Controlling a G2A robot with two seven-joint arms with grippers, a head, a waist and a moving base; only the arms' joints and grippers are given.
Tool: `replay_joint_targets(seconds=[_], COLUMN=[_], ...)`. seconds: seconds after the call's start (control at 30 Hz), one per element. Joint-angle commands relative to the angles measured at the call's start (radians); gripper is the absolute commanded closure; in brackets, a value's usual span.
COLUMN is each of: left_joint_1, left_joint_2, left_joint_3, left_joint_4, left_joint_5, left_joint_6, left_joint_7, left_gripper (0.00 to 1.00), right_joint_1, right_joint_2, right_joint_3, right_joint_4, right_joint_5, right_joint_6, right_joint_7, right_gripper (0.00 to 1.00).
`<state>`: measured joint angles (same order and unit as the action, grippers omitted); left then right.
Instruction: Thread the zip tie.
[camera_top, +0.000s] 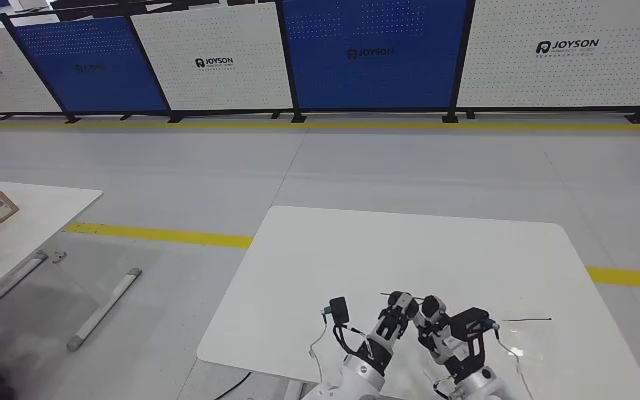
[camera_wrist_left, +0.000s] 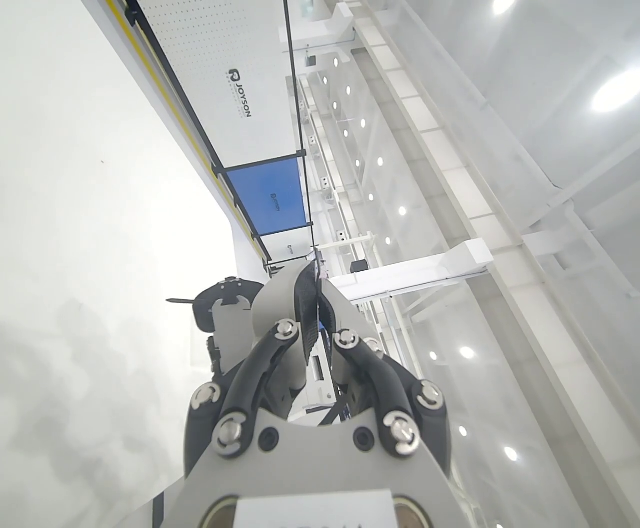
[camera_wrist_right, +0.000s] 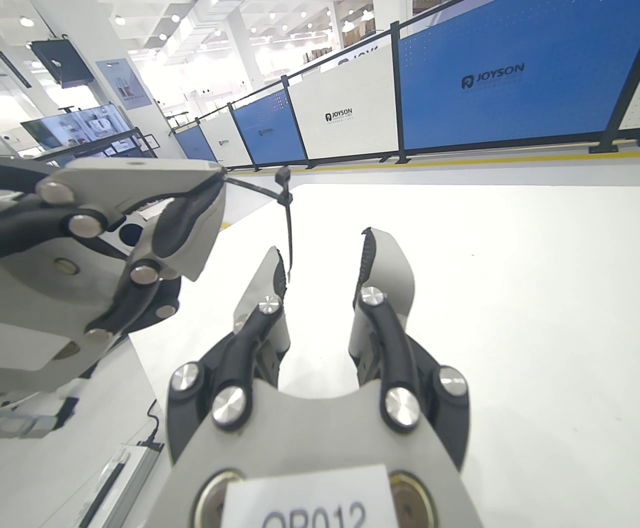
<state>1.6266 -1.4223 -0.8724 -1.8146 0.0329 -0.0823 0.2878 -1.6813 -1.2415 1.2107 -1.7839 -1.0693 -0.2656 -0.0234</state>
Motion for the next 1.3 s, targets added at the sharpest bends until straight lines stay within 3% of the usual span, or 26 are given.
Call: replay_joint_targets(seconds=[0.0,0.1,0.37,0.53,0.93,1.07,1.1,1.13,1.27], left_joint_1=[-0.001,-0.001,0.000,0.010,0.023,0.022,0.020,0.017,0.004], left_joint_2=[0.000,0.000,0.000,0.003,0.009,0.009,0.008,0.007,0.005], left_joint_3=[0.001,0.002,0.000,0.000,-0.005,-0.010,-0.013,-0.013,-0.019], left_joint_4=[0.002,0.003,0.005,-0.005,-0.018,-0.017,-0.014,-0.012,0.004], left_joint_5=[0.001,-0.001,-0.002,0.003,0.000,-0.003,-0.005,-0.007,-0.025], left_joint_6=[-0.001,-0.001,-0.008,-0.047,-0.082,-0.080,-0.072,-0.068,-0.064], left_joint_7=[-0.001,-0.001,-0.003,-0.020,-0.037,-0.027,-0.016,-0.012,-0.005], left_gripper=[1.00,1.00,1.00,1.00,1.00,1.00,1.00,1.00,1.00], right_joint_1=[-0.001,-0.001,0.005,0.010,0.013,0.013,0.010,0.007,-0.018], right_joint_2=[0.000,0.000,0.001,0.002,0.004,0.005,0.006,0.006,0.010], right_joint_3=[-0.001,-0.003,-0.008,-0.011,-0.016,-0.012,-0.003,0.003,0.050], right_joint_4=[-0.003,-0.003,0.007,0.018,0.026,0.033,0.034,0.034,0.023], right_joint_5=[-0.002,-0.003,0.003,0.001,-0.006,0.018,0.032,0.040,0.083], right_joint_6=[0.001,0.001,-0.008,-0.013,-0.019,-0.047,-0.052,-0.050,-0.037], right_joint_7=[-0.002,-0.005,0.000,0.007,0.011,-0.006,-0.018,-0.027,-0.076], right_gripper=[0.80,1.00,1.00,1.00,1.00,1.00,0.58,0.00,0.00])
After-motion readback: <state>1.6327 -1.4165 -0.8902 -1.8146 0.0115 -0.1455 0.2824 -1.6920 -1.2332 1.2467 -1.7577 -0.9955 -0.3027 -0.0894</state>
